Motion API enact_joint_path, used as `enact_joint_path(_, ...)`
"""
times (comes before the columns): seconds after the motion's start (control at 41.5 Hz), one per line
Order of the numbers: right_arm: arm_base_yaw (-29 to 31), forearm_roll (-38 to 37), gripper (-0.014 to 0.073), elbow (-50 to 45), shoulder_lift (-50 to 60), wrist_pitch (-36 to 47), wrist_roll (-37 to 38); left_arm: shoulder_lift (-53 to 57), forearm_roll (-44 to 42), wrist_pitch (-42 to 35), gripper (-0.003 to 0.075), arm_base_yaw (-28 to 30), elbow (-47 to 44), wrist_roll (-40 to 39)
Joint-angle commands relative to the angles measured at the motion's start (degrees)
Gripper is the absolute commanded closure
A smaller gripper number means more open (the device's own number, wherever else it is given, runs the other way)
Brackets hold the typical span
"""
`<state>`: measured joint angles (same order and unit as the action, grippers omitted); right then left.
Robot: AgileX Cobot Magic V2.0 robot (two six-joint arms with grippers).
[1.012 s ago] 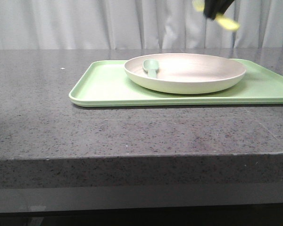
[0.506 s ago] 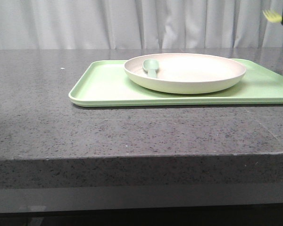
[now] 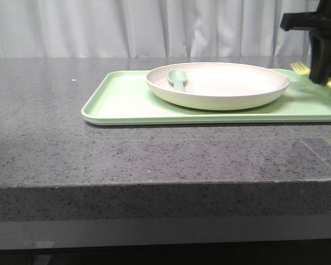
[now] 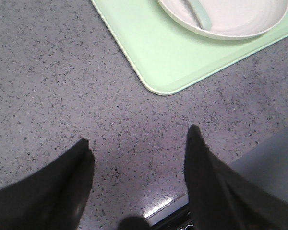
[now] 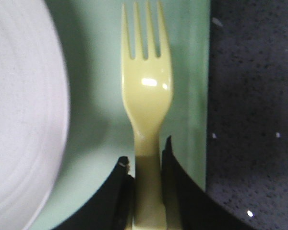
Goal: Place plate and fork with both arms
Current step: 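Lift the yellow fork and lower it onto the tray beside the plate, then open the right gripper and raise it away from the fork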
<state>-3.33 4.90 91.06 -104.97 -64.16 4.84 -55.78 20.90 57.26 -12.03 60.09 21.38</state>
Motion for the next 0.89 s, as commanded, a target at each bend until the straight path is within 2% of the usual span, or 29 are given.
enact_joint_path(0.0,0.3,0.7,0.0554,1.2,1.2,2.2,-0.7,0.5,1.8,-2.7,0.0308,0.1,1.5,-0.2)
enact_joint_path(0.096,0.3,0.7,0.0550,1.2,0.1,2.5,-0.7,0.5,1.8,-2.7,0.0308,0.1,1.5,-0.2)
enact_joint_path(0.169,0.3,0.7,0.0505,1.2,0.0,2.6,-0.7,0.5,1.8,-2.7,0.0308,0.1,1.5,-0.2)
enact_joint_path(0.313,0.3,0.7,0.0309,1.2,0.0,2.8,-0.7,0.5,1.8,-2.7,0.0308,0.1,1.5,-0.2)
enact_joint_path(0.41,0.3,0.7,0.0235,1.2,0.1,2.7,-0.7,0.5,1.8,-2.7,0.0308,0.1,1.5,-0.2)
enact_joint_path(0.651,0.3,0.7,0.0229,1.2,4.8,1.3,-0.8,0.5,1.8,-2.7,0.0308,0.1,1.5,-0.3)
enact_joint_path(0.867,0.1,0.7,0.0232,0.9,15.3,-2.7,-2.4,0.5,1.8,-2.7,0.0308,0.1,1.5,-0.3)
